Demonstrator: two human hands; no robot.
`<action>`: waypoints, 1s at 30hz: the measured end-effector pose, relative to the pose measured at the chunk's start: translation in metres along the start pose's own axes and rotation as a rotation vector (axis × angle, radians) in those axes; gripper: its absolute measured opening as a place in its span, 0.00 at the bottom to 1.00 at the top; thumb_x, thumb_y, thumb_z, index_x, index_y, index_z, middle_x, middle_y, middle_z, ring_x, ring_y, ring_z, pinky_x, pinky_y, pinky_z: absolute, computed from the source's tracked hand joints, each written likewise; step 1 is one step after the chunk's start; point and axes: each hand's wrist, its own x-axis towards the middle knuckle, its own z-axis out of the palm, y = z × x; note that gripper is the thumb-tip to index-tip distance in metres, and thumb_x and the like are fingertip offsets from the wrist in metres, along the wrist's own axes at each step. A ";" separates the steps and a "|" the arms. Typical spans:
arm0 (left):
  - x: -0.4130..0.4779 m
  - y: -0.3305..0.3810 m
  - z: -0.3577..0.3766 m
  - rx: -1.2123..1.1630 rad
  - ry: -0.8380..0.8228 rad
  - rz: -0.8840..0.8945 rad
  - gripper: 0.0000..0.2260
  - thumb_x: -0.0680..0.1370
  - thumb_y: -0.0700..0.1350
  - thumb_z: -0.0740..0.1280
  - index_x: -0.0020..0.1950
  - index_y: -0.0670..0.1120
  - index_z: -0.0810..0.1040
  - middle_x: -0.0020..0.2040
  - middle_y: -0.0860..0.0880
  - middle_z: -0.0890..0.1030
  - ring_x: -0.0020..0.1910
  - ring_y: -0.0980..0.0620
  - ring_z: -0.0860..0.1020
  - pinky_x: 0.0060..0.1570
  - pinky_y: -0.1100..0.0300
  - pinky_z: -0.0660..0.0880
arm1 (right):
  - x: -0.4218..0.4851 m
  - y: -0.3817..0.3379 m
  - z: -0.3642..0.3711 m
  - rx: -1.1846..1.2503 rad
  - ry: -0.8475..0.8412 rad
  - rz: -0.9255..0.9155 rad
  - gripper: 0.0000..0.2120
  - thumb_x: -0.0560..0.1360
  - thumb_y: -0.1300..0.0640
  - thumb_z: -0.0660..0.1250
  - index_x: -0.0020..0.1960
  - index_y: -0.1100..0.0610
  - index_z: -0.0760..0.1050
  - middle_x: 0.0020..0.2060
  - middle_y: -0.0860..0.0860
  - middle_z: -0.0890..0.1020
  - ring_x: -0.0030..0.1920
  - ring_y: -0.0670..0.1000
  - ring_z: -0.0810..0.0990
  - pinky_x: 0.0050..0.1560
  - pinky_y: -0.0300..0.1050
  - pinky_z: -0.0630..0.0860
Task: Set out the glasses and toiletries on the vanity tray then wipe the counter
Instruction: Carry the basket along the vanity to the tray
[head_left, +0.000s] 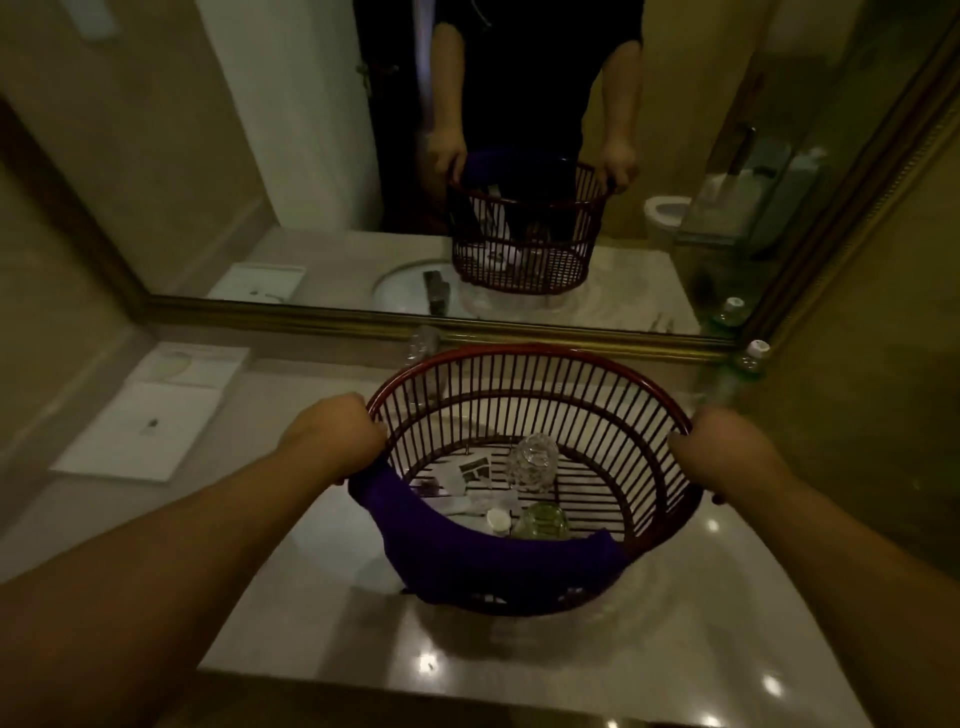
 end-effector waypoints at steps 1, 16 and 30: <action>-0.004 -0.025 -0.007 0.023 0.024 -0.006 0.11 0.81 0.52 0.64 0.55 0.44 0.76 0.43 0.43 0.79 0.35 0.47 0.81 0.29 0.55 0.79 | -0.016 -0.018 0.008 -0.012 0.008 -0.018 0.12 0.79 0.50 0.64 0.56 0.59 0.76 0.49 0.58 0.83 0.48 0.59 0.83 0.50 0.58 0.84; 0.003 -0.360 -0.070 0.231 0.124 -0.115 0.09 0.81 0.52 0.64 0.50 0.46 0.75 0.39 0.49 0.73 0.36 0.52 0.73 0.31 0.57 0.66 | -0.189 -0.263 0.126 0.041 -0.089 -0.298 0.10 0.71 0.44 0.64 0.45 0.49 0.72 0.36 0.47 0.80 0.32 0.48 0.79 0.27 0.41 0.75; 0.090 -0.527 -0.080 0.235 0.094 -0.207 0.12 0.83 0.48 0.63 0.61 0.42 0.76 0.57 0.41 0.80 0.53 0.45 0.78 0.59 0.48 0.76 | -0.193 -0.434 0.215 0.134 -0.321 -0.372 0.12 0.73 0.54 0.63 0.55 0.54 0.66 0.42 0.49 0.78 0.36 0.53 0.81 0.26 0.48 0.78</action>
